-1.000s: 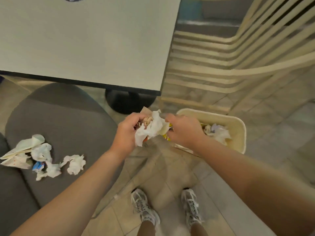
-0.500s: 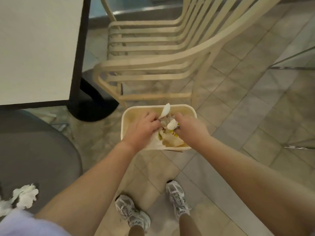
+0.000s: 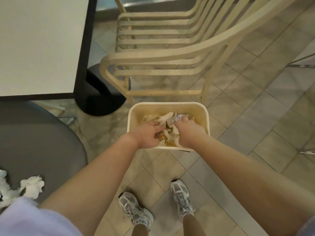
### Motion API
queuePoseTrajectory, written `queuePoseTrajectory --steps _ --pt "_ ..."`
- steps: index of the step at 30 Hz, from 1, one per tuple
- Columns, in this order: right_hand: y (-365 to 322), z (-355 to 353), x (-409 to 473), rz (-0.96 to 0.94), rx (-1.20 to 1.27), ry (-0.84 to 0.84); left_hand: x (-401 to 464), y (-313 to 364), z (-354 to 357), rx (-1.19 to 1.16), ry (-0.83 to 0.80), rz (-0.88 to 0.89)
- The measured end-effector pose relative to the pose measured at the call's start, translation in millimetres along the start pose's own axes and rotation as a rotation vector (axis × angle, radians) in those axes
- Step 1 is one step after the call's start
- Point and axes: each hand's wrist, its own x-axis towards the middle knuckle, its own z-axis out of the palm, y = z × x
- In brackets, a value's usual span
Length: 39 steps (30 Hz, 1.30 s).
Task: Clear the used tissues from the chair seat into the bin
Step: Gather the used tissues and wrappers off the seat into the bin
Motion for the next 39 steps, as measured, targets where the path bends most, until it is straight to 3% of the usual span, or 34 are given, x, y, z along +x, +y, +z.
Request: queuePoseTrajectory --steps 2,6,10,16,23,39 --pt "-6 -10 -9 -0.029 -0.144 0.114 -14 5 -8 0.034 0.085 0.032" --pt "-28 -25 -23 -0.153 -0.139 0.193 -47 9 -19 0.033 0.312 0.069" --pt "-65 -31 -32 -0.291 -0.137 0.275 -84 -10 -18 0.053 0.483 -0.108" --pt "-147 -29 -38 -0.498 -0.188 0.338 -155 -65 -2 -0.003 0.608 -0.342" --pt "-254 2 -38 -0.662 -0.243 0.305 -232 -135 43 -0.027 0.740 -0.526" --pt "-447 124 29 -0.823 -0.326 -0.053 -316 -320 166 -0.252 0.663 -0.930"
